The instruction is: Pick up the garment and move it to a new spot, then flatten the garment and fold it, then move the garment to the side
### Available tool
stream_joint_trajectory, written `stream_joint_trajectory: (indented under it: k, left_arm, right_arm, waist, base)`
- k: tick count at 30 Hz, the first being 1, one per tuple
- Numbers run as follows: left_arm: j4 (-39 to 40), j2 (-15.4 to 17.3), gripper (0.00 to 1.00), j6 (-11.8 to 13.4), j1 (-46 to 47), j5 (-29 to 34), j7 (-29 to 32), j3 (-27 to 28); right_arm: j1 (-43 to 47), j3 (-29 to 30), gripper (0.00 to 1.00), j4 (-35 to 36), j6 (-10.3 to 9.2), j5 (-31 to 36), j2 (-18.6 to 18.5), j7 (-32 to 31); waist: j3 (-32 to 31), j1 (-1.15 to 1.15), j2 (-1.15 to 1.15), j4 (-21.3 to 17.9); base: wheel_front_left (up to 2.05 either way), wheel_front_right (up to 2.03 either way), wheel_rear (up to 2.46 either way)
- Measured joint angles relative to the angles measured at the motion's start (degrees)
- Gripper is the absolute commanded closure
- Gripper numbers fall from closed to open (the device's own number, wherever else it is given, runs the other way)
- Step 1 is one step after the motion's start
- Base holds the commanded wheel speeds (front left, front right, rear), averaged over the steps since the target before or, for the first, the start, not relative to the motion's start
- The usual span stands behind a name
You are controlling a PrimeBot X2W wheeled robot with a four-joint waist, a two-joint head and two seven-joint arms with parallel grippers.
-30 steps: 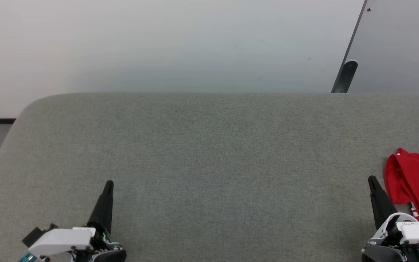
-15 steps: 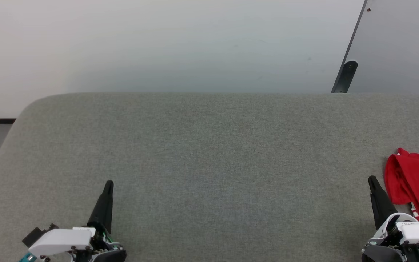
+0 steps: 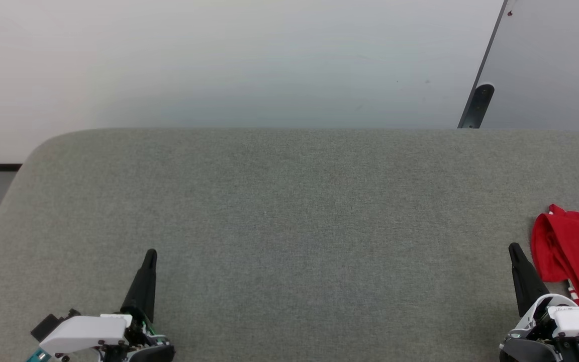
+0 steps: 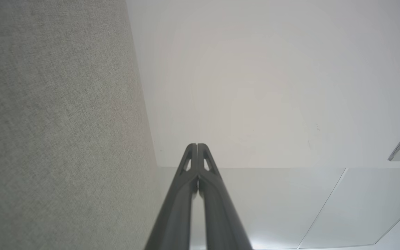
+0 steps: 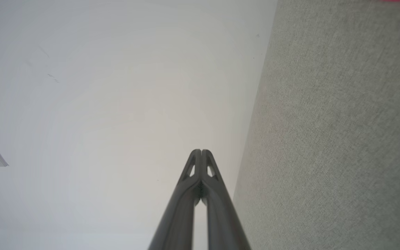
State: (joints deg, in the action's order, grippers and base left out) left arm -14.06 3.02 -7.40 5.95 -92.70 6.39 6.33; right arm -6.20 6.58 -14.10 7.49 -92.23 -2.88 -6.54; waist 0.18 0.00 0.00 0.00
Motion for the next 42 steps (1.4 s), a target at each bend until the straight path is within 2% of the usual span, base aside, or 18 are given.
stream_joint_trajectory:
  k: [42]
  left_arm:
    - [0.0, -0.1, 1.00, 0.0, 0.0, 0.1, 0.1, 0.1]
  right_arm:
    - [0.0, 0.0, 1.00, 0.0, 0.00, 0.0, 0.0, 0.0]
  waist:
    - [0.0, 0.00, 0.00, 0.0]
  base:
    - [0.00, 0.00, 0.00]
